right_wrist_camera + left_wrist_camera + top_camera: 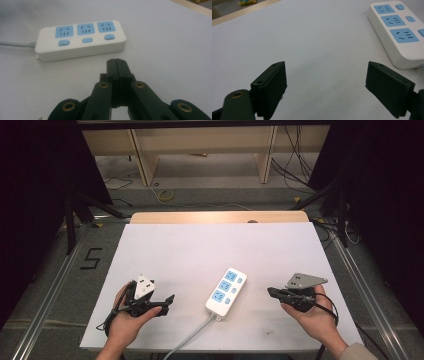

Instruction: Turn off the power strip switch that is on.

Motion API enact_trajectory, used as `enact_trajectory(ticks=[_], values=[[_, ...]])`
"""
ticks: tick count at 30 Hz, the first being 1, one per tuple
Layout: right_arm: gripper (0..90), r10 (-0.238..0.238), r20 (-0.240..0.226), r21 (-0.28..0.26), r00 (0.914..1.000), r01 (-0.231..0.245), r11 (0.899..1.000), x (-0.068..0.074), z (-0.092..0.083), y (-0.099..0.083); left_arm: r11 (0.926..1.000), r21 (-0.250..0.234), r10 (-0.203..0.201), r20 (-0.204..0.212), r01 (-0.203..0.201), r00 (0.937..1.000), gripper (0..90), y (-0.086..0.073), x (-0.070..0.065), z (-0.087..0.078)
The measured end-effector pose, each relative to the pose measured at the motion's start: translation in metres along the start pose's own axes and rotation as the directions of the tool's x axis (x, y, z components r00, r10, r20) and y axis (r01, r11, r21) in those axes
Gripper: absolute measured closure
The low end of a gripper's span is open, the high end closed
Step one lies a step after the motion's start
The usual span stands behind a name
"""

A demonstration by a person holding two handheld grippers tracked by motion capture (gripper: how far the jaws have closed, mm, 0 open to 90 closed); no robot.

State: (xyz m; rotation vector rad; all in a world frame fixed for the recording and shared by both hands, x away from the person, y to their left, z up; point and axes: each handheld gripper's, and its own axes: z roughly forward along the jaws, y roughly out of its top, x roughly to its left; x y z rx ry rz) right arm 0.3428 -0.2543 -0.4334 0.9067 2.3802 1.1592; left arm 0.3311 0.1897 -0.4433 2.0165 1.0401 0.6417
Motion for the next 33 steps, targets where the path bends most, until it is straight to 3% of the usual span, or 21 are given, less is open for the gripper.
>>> enact_trajectory(ticks=[19,33], values=[[90.0,-0.005,-0.061,0.039,0.9981,0.008,0.999,0.010,0.023,0.019,1.0000,-0.001,0.001,0.001,-0.001,1.0000,16.8,0.000,0.000,0.001],[90.0,-0.022,-0.077,0.061,0.9968,0.026,0.998,0.014,0.038,0.030,1.0000,0.000,0.007,0.001,-0.007,1.0000,16.9,0.001,-0.001,0.002]])
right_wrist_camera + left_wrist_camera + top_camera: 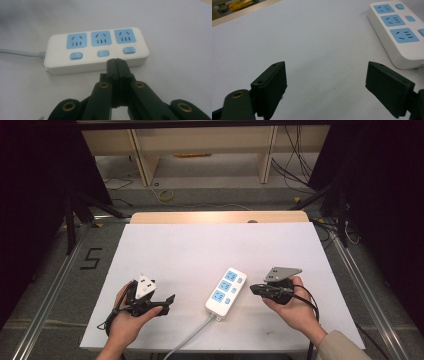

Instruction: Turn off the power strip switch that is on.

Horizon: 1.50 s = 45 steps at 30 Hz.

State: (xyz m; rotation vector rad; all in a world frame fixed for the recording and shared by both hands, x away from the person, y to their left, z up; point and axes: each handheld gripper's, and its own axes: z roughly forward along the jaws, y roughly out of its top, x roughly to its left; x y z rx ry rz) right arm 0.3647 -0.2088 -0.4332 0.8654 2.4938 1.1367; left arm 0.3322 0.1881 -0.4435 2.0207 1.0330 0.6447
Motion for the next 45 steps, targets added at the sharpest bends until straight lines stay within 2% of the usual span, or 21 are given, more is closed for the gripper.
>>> enact_trajectory(ticks=[34,45], values=[[90.0,-0.019,-0.017,0.016,0.9997,0.019,1.000,0.001,0.023,0.020,1.0000,0.003,0.005,-0.001,-0.005,1.0000,17.0,0.000,0.000,0.002],[90.0,-0.024,-0.029,0.043,0.9993,0.025,0.999,0.003,0.036,0.027,1.0000,0.004,0.006,-0.003,-0.006,1.0000,17.0,0.000,0.000,0.002]])
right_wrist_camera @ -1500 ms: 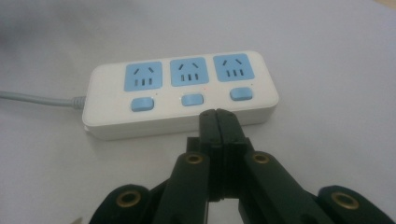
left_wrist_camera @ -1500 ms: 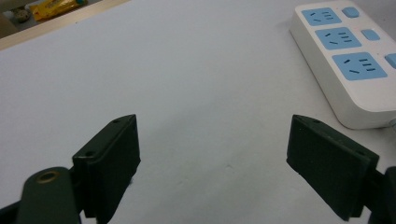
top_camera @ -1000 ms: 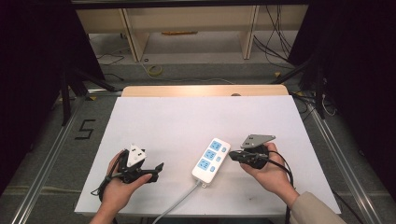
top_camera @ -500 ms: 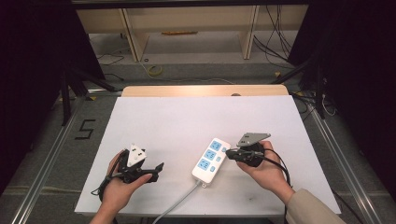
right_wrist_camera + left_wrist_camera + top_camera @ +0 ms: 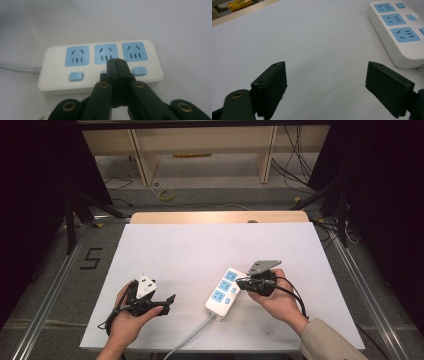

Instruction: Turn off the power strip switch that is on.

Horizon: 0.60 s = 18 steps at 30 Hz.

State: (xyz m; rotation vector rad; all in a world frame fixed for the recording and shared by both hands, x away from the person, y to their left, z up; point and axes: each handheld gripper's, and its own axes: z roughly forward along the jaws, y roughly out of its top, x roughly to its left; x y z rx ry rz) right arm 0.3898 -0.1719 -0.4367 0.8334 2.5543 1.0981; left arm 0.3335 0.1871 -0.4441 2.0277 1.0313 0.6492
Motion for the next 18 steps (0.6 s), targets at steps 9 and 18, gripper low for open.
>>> enact_trajectory(ticks=[9,18], values=[[90.0,0.000,-0.012,0.026,0.9999,0.000,1.000,0.001,0.006,0.004,1.0000,0.001,-0.001,0.000,0.001,1.0000,17.0,0.000,0.000,0.000],[90.0,-0.008,-0.020,0.058,0.9998,0.009,0.998,0.003,0.012,0.007,1.0000,0.001,0.000,0.001,0.000,1.0000,17.0,0.000,0.000,0.000]])
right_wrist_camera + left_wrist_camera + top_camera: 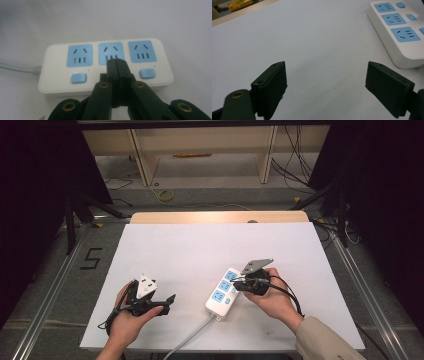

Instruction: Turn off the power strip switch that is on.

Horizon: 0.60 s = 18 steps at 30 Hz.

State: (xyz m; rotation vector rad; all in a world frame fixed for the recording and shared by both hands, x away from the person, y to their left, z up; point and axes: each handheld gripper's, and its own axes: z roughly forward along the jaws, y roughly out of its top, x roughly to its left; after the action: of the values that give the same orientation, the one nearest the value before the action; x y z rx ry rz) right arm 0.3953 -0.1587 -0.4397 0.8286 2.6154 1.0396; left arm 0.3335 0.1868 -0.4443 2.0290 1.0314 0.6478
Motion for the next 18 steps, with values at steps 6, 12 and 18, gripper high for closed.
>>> enact_trajectory(ticks=[6,12,18], values=[[90.0,0.004,-0.002,0.023,1.0000,-0.004,1.000,0.0000,0.0034,0.0015,1.0000,0.001,0.000,0.000,0.000,1.0000,17.1,0.0001,0.0000,-0.0001],[90.0,0.005,-0.008,0.050,1.0000,-0.005,0.999,0.0003,0.0077,0.0036,1.0000,0.002,0.002,0.001,-0.002,1.0000,17.1,0.0001,0.0000,0.0003],[90.0,0.007,-0.008,0.067,0.9999,-0.006,0.998,0.0004,0.0101,0.0053,1.0000,0.002,0.000,0.001,0.000,1.0000,17.1,0.0000,-0.0001,0.0003]])
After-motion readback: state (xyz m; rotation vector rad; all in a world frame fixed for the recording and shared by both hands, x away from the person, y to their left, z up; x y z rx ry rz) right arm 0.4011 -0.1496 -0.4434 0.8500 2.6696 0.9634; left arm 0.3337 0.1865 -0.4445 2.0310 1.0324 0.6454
